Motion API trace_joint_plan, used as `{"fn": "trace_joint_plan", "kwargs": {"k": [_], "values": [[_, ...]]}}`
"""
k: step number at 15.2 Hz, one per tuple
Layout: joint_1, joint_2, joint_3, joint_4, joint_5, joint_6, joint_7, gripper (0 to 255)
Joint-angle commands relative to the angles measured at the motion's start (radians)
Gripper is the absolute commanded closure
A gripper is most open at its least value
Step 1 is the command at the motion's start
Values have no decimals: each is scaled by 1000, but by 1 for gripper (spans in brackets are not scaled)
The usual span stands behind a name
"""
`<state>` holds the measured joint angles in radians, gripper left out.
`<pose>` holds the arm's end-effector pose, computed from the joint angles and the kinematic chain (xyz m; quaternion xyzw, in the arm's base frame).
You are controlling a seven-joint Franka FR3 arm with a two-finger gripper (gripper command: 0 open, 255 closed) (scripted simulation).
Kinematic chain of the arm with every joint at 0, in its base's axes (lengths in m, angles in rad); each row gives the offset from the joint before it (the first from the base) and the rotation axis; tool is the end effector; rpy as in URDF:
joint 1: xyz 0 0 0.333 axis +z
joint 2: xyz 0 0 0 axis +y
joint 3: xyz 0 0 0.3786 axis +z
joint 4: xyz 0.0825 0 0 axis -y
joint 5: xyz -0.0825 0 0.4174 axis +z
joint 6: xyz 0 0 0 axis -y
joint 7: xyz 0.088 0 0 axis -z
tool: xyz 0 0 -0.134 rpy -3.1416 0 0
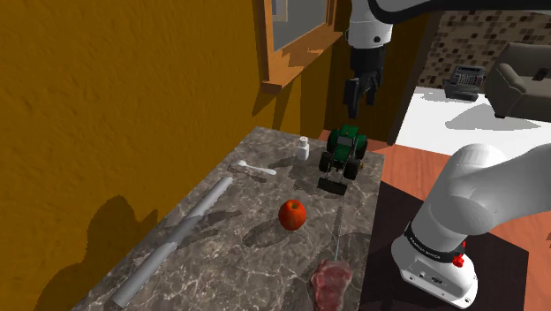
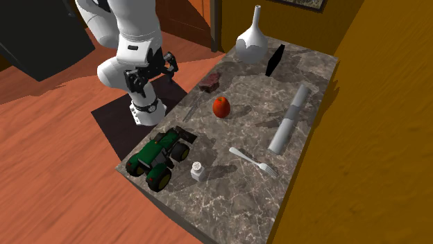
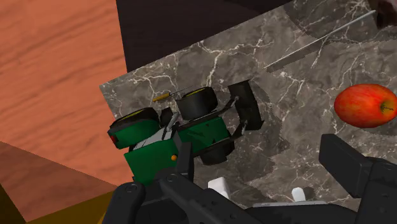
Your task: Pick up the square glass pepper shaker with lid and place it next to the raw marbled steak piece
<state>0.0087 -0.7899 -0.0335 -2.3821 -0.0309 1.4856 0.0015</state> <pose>0.2814 -0.0146 0.5889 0.9985 -0.0080 -0.0534 0.0032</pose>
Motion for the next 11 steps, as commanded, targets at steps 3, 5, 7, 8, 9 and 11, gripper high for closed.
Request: {"fn": "trace_joint_plan", "kwargs": {"k": [3, 5, 7, 8, 9, 11], "values": [[2, 64, -5, -4, -6, 60, -10, 0], [5, 131, -10, -2, -11, 119, -20, 0], [7, 202, -15, 6, -16, 175, -30, 0], [9, 238, -17, 12, -19, 202, -34, 0], [10, 275, -19, 19, -21, 228, -39, 0], [13, 350, -23, 37, -24, 278, -48, 0]]}}
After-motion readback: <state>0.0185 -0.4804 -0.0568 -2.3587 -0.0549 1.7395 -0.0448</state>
